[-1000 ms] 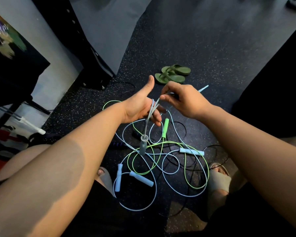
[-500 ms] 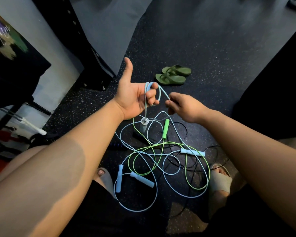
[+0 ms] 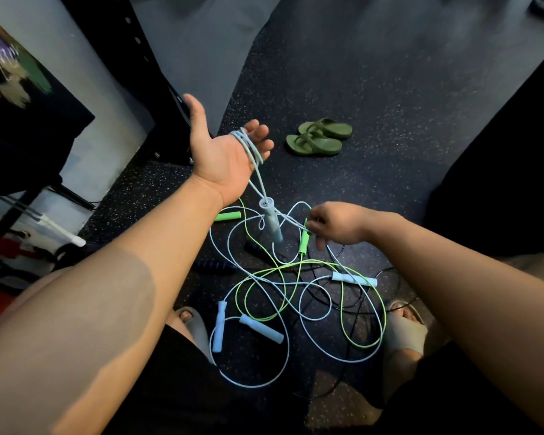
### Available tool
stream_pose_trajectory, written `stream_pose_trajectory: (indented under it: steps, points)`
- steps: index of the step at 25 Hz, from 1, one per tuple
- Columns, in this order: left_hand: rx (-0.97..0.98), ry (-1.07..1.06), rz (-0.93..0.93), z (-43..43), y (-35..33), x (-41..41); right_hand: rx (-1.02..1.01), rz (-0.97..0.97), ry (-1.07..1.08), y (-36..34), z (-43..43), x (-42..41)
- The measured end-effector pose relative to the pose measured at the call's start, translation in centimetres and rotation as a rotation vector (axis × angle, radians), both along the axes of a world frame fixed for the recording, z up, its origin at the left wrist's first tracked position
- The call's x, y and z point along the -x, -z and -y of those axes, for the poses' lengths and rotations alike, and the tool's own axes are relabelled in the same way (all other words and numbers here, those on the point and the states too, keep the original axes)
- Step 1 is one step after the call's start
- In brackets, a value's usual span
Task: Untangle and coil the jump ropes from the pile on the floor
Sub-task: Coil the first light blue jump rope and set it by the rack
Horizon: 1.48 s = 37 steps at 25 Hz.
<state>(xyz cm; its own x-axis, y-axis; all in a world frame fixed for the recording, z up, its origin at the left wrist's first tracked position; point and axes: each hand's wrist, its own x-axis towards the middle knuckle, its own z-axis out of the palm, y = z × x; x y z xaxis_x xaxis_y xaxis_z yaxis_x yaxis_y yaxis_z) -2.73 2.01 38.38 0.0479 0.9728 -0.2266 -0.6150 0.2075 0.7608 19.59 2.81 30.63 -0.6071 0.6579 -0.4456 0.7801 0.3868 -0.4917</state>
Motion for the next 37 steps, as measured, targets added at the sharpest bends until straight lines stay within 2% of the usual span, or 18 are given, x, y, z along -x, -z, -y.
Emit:
stream_pose_trajectory:
  steps: [4,7,11,14,17,19,21,24,27,31,37]
  points:
    - [0.013,-0.007,-0.068,0.0,0.1,-0.1,0.063,-0.218,0.073,-1.1,0.4,0.2]
    - [0.054,-0.030,-0.174,-0.1,0.4,-0.1,-0.128,-0.292,0.041,-1.6,0.1,0.3]
    - [0.065,-0.018,-0.304,-0.2,1.0,-0.3,-0.277,-0.474,0.154,-2.8,0.0,0.5]
    - [0.070,-0.023,-0.276,-0.3,0.9,-0.4,-0.348,-0.376,0.187,-3.0,-0.4,0.2]
    - [0.082,0.032,-0.273,-0.3,0.6,-0.5,-0.258,-0.101,0.206,-1.6,-0.8,-0.3]
    - [0.108,0.110,-0.336,0.0,0.6,-0.8,-0.204,-0.038,0.241,0.1,-1.0,-0.6]
    - [0.139,0.187,-0.388,0.2,1.0,-1.2,-0.226,-0.164,0.277,0.6,-1.1,-0.5]
    - [0.169,0.274,-0.444,0.5,1.6,-2.0,-0.298,-0.509,0.241,-0.5,-1.1,0.0]
    - [0.186,0.365,-0.446,0.8,1.7,-2.5,-0.327,-0.664,0.187,-1.2,-0.7,0.3]
    - [0.223,0.477,-0.523,1.0,1.6,-2.7,-0.337,-0.716,0.213,-1.1,-1.0,0.5]
    - [0.176,0.691,-0.700,2.2,1.0,-3.8,-0.579,-0.477,0.101,-0.3,-1.8,0.6]
